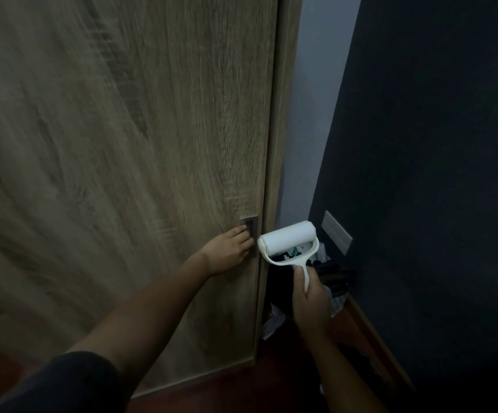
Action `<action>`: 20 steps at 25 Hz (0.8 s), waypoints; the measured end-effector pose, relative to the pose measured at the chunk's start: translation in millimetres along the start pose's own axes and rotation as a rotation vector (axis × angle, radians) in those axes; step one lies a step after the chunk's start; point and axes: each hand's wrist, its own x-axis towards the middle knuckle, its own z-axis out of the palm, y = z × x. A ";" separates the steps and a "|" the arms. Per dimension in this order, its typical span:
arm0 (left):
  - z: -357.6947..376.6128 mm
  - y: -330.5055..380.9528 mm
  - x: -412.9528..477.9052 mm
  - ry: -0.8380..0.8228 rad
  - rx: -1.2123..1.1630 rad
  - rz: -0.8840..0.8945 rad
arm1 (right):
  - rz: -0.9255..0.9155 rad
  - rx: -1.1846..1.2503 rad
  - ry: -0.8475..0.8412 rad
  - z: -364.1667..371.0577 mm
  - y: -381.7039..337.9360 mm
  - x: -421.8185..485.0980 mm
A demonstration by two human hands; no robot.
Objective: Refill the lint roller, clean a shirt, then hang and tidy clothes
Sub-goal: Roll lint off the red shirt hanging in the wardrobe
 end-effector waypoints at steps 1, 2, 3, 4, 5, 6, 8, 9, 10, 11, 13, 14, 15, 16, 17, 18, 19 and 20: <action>1.7 -0.9 -0.9 -0.007 0.001 -0.009 | -0.002 0.004 0.002 1.4 -0.8 0.5; 2.9 -1.2 -3.2 -0.005 0.006 -0.017 | -0.007 0.011 0.001 2.8 -1.9 0.9; 4.8 -1.0 -7.0 0.000 0.014 -0.022 | -0.013 0.020 -0.003 4.6 -1.7 1.6; 5.1 -0.6 -11.4 -0.009 0.021 -0.027 | -0.018 0.032 -0.007 6.1 -2.5 2.3; 4.7 -0.8 -16.8 -0.015 0.023 -0.037 | -0.026 0.044 -0.013 7.8 -2.5 3.3; 5.0 -1.6 -23.1 -0.022 0.022 -0.056 | -0.037 0.054 -0.019 9.8 -2.9 3.9; 4.4 -3.2 -38.3 -0.038 0.003 -0.108 | -0.060 0.064 -0.041 14.1 -3.9 3.1; 3.6 -3.0 -47.2 -0.054 0.001 -0.133 | -0.078 0.063 -0.056 16.7 -5.6 1.6; 2.0 -2.3 -57.1 -0.072 0.005 -0.152 | -0.096 0.066 -0.076 19.9 -8.6 -0.5; 0.4 -2.3 -66.7 -0.084 0.012 -0.164 | -0.104 0.068 -0.097 23.6 -10.5 -2.0; -8.0 -4.2 -85.8 -0.139 0.013 -0.198 | -0.112 0.068 -0.139 32.7 -14.6 -4.1; -10.9 -5.5 -97.9 -0.171 0.015 -0.213 | -0.117 0.064 -0.159 39.1 -16.6 -5.6; -12.3 -6.6 -111.5 -0.195 0.025 -0.221 | -0.123 0.055 -0.177 46.3 -18.5 -7.8; -14.5 -7.4 -125.4 -0.229 0.035 -0.228 | -0.130 0.048 -0.193 53.4 -22.8 -11.2; -16.8 -9.3 -138.4 -0.262 0.047 -0.234 | -0.144 0.046 -0.202 61.0 -27.4 -14.9; -19.5 -11.9 -150.4 -0.287 0.048 -0.238 | -0.165 0.050 -0.206 68.3 -32.5 -19.6; -21.8 -14.8 -162.7 -0.306 0.040 -0.247 | -0.188 0.050 -0.205 76.2 -37.0 -24.6; -24.9 -16.4 -173.8 -0.328 0.029 -0.258 | -0.208 0.054 -0.208 82.3 -43.4 -29.2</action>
